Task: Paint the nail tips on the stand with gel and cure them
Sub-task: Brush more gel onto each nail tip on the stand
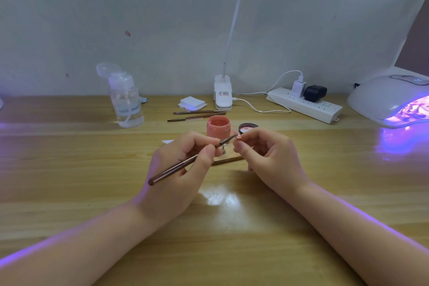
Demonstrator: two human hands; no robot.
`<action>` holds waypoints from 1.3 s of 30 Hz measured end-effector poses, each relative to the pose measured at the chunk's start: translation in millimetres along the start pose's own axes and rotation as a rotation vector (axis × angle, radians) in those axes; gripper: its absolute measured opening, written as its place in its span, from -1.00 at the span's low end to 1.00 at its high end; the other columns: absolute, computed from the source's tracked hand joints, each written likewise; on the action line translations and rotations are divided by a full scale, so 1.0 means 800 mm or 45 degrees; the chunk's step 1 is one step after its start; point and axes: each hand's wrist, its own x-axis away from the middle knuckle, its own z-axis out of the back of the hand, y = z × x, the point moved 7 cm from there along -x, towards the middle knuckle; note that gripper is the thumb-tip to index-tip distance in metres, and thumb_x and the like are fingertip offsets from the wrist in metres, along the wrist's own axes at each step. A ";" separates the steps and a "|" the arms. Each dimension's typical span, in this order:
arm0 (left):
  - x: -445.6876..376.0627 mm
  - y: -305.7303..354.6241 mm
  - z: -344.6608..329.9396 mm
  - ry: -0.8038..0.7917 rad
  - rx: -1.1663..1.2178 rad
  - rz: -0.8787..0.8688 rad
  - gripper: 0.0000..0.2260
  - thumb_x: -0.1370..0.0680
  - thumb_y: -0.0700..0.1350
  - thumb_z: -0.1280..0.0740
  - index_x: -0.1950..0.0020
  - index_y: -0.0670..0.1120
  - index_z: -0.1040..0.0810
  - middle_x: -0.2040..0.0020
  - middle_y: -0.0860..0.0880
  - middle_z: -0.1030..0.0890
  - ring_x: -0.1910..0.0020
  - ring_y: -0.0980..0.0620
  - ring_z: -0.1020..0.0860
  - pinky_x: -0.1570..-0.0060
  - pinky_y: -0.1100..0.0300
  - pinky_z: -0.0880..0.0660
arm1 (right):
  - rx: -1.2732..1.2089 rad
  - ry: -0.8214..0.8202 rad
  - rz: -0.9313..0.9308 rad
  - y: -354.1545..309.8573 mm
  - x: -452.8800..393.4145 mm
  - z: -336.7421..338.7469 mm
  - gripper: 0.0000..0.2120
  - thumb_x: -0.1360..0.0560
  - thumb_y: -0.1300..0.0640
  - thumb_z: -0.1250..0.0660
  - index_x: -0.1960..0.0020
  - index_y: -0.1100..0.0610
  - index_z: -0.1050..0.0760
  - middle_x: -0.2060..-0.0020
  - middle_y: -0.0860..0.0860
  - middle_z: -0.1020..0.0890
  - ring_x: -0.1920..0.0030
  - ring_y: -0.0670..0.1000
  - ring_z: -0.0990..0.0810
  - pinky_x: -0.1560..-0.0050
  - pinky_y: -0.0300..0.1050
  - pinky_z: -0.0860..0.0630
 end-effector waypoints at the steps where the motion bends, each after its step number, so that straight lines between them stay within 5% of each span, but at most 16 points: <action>1: 0.000 -0.001 0.001 0.001 0.034 0.004 -0.84 -0.52 0.00 -0.26 0.03 -0.01 -0.60 0.15 0.08 -0.70 0.13 0.07 -0.67 0.10 0.16 -0.59 | -0.007 -0.005 -0.006 0.000 0.000 0.000 -0.91 -0.46 0.22 -0.45 0.17 0.05 -0.61 0.32 0.11 -0.65 0.39 0.16 -0.52 0.34 0.21 -0.51; 8: -0.003 0.002 0.002 0.026 0.109 0.007 -0.87 -0.57 -0.08 -0.28 0.07 -0.09 -0.58 0.21 0.00 -0.69 0.28 0.05 -0.64 0.23 0.30 -0.54 | -0.039 -0.037 -0.024 -0.002 0.001 -0.001 -0.89 -0.47 0.22 -0.44 0.17 0.02 -0.60 0.30 0.02 -0.68 0.41 -0.14 -0.55 0.31 0.11 -0.55; 13: -0.003 -0.006 0.003 0.070 0.109 0.079 -0.88 -0.61 -0.23 -0.27 0.06 -0.13 -0.59 0.20 0.00 -0.70 0.29 0.10 -0.63 0.24 0.33 -0.53 | -0.080 -0.045 -0.026 -0.002 0.001 -0.002 -0.87 -0.47 0.24 -0.43 0.19 0.04 -0.58 0.29 0.21 -0.65 0.43 0.05 -0.52 0.38 0.23 -0.50; 21: -0.002 -0.004 -0.001 0.015 0.099 0.058 -0.90 -0.56 -0.10 -0.29 0.02 -0.06 -0.59 0.15 0.04 -0.71 0.18 0.09 -0.66 0.15 0.30 -0.55 | -0.048 -0.026 -0.010 -0.003 0.001 -0.001 -0.84 -0.47 0.23 -0.44 0.20 0.00 -0.59 0.32 0.15 -0.65 0.43 0.04 -0.51 0.38 0.22 -0.51; 26: 0.000 0.001 0.001 0.001 0.146 -0.026 -0.81 -0.52 -0.03 -0.23 0.10 -0.09 -0.59 0.23 -0.02 -0.68 0.19 -0.01 -0.66 0.16 0.13 -0.58 | 0.000 -0.006 -0.005 0.001 0.000 0.000 -0.91 -0.48 0.22 -0.44 0.17 0.06 -0.60 0.31 0.21 -0.63 0.35 0.29 -0.51 0.34 0.25 -0.49; 32: -0.003 -0.003 0.001 0.024 0.089 0.024 -0.87 -0.56 -0.04 -0.29 -0.03 -0.02 -0.59 0.10 0.10 -0.71 0.08 0.13 -0.67 0.09 0.30 -0.56 | 0.106 0.030 0.036 -0.001 0.001 0.000 -0.89 -0.46 0.21 -0.45 0.18 0.02 -0.59 0.39 -0.04 -0.61 0.43 0.08 -0.49 0.33 0.08 -0.51; 37: -0.001 -0.006 -0.005 -0.020 0.069 0.044 -0.85 -0.54 -0.14 -0.32 -0.05 -0.03 -0.64 0.09 0.04 -0.71 0.02 0.01 -0.67 -0.03 0.04 -0.59 | 0.188 0.074 0.081 -0.004 0.002 0.003 -0.85 -0.46 0.20 -0.45 0.19 -0.03 -0.58 0.41 -0.11 -0.59 0.45 0.06 -0.51 0.37 -0.16 -0.44; 39: 0.000 -0.003 -0.005 -0.049 0.084 0.022 -0.87 -0.54 -0.08 -0.31 0.00 -0.04 -0.64 0.12 0.03 -0.70 0.06 0.02 -0.67 0.02 0.09 -0.59 | 0.212 0.086 0.084 -0.005 0.002 0.004 -0.80 -0.45 0.21 -0.45 0.21 -0.08 -0.56 0.43 -0.16 -0.56 0.46 0.03 -0.50 0.38 -0.22 -0.42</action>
